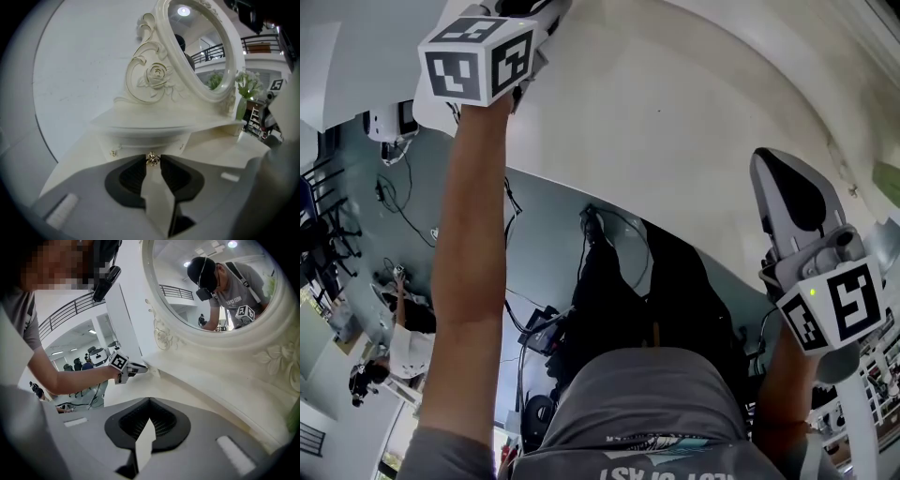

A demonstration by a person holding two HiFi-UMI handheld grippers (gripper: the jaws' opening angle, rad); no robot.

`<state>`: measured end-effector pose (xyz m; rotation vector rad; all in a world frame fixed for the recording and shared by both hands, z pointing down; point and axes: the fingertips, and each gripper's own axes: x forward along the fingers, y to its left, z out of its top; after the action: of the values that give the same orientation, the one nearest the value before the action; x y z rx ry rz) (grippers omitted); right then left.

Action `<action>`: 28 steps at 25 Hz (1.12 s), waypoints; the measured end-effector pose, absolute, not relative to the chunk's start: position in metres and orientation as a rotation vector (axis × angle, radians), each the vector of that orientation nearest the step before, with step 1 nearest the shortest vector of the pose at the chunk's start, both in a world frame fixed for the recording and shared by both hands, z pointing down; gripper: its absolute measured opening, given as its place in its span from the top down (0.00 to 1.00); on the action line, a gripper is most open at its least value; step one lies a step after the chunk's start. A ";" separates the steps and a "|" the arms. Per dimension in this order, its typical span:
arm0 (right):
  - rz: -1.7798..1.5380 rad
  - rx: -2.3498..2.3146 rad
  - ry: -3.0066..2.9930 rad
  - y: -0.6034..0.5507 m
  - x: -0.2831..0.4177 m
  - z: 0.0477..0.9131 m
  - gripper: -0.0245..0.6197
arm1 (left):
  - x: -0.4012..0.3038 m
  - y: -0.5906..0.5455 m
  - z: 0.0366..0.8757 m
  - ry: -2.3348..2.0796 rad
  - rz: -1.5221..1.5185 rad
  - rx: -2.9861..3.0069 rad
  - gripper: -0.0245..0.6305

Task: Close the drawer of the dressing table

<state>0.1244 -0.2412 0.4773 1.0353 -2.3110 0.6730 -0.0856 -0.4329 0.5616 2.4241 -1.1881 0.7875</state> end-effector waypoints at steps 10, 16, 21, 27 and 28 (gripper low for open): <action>0.666 1.059 -2.307 -0.244 0.133 0.476 0.96 | -0.080 -0.440 0.566 -1.152 0.796 2.427 0.82; 0.652 1.065 -2.306 -0.246 0.131 0.470 0.96 | -0.082 -0.442 0.564 -1.152 0.800 2.419 0.82; 0.630 1.069 -2.322 -0.245 0.128 0.459 0.96 | -0.083 -0.440 0.565 -1.166 0.814 2.388 0.81; 0.586 1.088 -2.347 -0.244 0.126 0.437 0.96 | -0.094 -0.428 0.550 -1.193 0.812 2.349 0.67; 0.578 1.092 -2.352 -0.244 0.126 0.432 0.96 | -0.096 -0.426 0.546 -1.196 0.810 2.346 0.67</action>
<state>0.1258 -0.2441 0.4321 1.0919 -2.3517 0.5784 -0.0964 -0.4255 0.5456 2.3459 -1.1958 0.8102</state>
